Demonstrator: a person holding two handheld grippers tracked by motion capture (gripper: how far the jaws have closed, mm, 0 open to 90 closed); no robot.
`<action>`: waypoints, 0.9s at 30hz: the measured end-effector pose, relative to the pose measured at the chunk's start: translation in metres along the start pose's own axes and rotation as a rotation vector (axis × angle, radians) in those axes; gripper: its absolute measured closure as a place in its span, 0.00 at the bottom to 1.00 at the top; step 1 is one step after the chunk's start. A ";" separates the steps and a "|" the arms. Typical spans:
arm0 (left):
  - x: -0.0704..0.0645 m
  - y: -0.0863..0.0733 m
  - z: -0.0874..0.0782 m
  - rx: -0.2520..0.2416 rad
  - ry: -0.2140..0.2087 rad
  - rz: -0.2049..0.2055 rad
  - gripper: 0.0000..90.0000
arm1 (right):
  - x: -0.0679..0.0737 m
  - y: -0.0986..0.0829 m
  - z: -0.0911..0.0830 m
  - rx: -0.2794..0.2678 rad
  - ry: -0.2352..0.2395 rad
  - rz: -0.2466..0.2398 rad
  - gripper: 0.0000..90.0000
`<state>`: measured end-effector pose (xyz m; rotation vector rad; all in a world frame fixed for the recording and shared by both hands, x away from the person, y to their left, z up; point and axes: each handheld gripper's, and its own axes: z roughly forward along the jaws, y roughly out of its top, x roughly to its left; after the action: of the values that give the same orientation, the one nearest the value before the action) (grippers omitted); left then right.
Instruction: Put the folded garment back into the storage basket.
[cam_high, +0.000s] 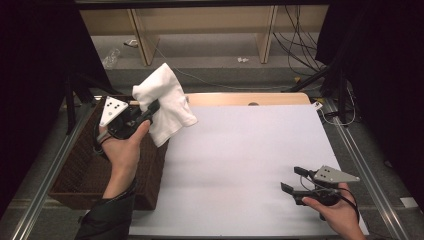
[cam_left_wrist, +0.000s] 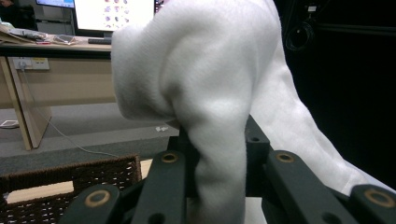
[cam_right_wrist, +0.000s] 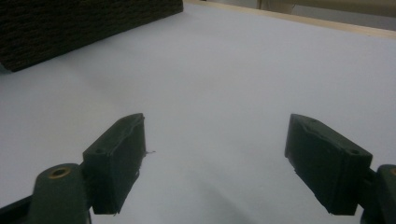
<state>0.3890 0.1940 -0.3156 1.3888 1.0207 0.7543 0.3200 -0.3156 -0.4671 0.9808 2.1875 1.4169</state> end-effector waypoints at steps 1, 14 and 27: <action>0.000 0.000 0.000 -0.001 0.001 -0.001 0.83 | 0.000 0.000 0.000 0.000 0.000 0.000 0.24; 0.005 0.003 -0.004 -0.013 0.013 -0.009 0.83 | 0.000 0.000 0.000 0.000 -0.001 0.000 0.24; 0.010 0.004 -0.006 -0.015 0.024 -0.012 0.83 | 0.000 0.000 0.000 -0.006 0.000 0.002 0.24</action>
<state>0.3882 0.2054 -0.3122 1.3623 1.0391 0.7707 0.3200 -0.3153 -0.4672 0.9813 2.1822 1.4234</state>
